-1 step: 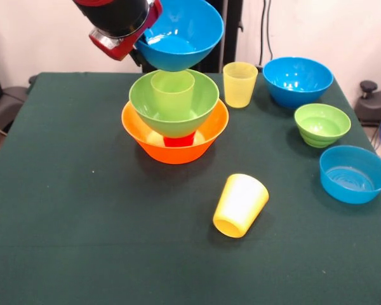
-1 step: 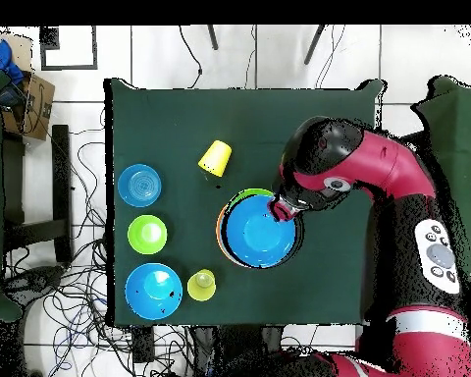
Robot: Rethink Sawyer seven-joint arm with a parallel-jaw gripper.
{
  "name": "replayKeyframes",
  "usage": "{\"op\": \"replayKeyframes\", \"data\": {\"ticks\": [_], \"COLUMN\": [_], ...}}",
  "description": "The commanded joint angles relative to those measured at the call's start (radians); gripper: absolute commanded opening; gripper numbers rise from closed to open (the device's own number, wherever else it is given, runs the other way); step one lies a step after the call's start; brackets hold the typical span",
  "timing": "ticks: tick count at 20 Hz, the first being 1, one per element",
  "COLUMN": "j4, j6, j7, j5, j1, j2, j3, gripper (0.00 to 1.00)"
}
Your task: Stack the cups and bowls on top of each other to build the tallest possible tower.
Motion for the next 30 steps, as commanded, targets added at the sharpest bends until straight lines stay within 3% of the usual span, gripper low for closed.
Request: {"op": "replayKeyframes", "data": {"ticks": [1, 15, 30], "j4": [0.057, 0.149, 0.101], "j6": [-0.103, -0.258, -0.158], "j7": [0.186, 0.179, 0.139], "j5": [0.063, 0.135, 0.104], "j1": [-0.007, -0.030, -0.023], "j2": [0.046, 0.054, 0.090], "j3": [0.057, 0.050, 0.053], "gripper": [0.00, 0.00, 0.00]}}
